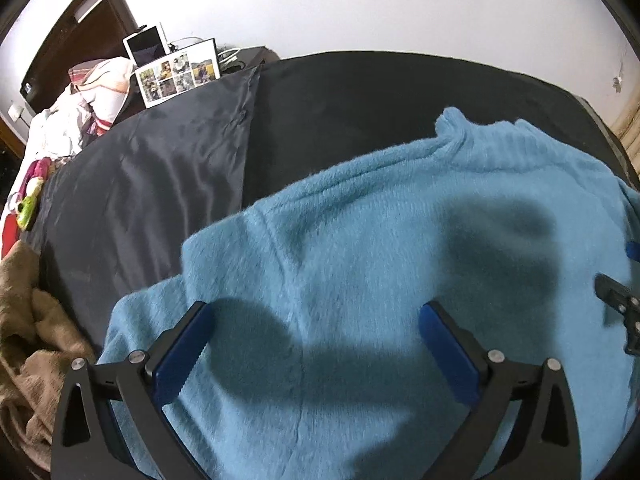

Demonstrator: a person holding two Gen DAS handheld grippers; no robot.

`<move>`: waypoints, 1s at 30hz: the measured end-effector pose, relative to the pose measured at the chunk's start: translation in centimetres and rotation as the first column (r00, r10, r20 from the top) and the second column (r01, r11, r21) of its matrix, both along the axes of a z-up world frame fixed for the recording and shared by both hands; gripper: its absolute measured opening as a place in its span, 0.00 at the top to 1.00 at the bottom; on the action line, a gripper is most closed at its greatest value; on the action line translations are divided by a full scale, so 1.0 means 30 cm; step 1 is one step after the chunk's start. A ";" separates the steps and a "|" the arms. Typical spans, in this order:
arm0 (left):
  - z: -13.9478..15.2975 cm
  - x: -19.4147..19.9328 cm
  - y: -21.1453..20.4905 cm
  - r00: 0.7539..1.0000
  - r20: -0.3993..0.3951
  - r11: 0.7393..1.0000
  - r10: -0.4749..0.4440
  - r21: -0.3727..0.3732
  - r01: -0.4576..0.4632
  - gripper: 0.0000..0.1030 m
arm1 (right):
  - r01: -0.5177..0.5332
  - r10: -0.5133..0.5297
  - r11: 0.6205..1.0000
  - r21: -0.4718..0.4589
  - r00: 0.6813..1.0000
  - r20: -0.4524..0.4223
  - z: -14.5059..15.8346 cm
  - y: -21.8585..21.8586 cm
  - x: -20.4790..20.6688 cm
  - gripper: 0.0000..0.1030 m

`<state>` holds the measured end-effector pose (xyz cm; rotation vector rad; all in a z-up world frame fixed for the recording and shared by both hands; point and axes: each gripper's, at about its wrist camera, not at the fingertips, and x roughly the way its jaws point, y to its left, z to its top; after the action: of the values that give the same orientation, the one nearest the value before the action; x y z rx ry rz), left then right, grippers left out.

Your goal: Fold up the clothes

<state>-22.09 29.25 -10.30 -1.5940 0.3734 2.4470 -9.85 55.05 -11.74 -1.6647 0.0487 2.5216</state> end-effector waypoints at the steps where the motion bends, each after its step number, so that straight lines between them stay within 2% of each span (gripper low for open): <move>1: 0.010 0.018 -0.002 1.000 0.000 1.000 0.000 0.004 0.000 0.00 | -0.004 0.003 1.000 -0.003 1.000 -0.009 0.014 -0.002 0.034 0.00; 5: 0.018 0.114 -0.017 0.999 0.048 0.999 0.009 0.030 -0.010 0.00 | -0.047 0.048 0.998 -0.029 0.999 0.009 0.040 -0.017 0.196 0.00; 11: -0.010 0.324 -0.004 0.994 0.099 0.999 0.048 0.001 -0.049 0.00 | -0.127 0.130 0.991 -0.041 0.987 0.090 0.001 -0.058 0.457 0.00; 15: -0.022 0.429 0.022 0.994 0.080 0.997 0.072 -0.026 -0.070 0.00 | -0.180 0.181 0.983 -0.018 0.982 0.054 -0.007 -0.088 0.563 0.00; 20: -0.011 0.471 0.033 0.984 0.092 0.987 0.154 -0.054 -0.150 0.00 | -0.200 0.201 0.979 -0.032 0.978 0.053 0.001 -0.081 0.611 0.00; 22: 0.007 0.507 0.048 0.983 0.087 0.987 0.159 -0.051 -0.155 0.00 | -0.214 0.214 0.976 -0.034 0.977 0.017 0.028 -0.066 0.661 0.00; 26: 0.039 0.591 0.116 0.989 0.074 0.991 0.128 -0.053 -0.124 0.00 | -0.178 0.177 0.984 -0.001 0.982 -0.065 0.081 0.030 0.786 0.00; 30: 0.067 0.682 0.208 0.995 0.070 0.996 0.074 -0.048 -0.071 0.00 | -0.087 0.084 0.996 -0.029 0.994 -0.074 0.110 0.171 0.905 0.00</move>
<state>-1.63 35.49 -8.29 -1.7378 0.3678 2.4425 17.31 60.18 -8.43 -1.6196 0.0258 2.6580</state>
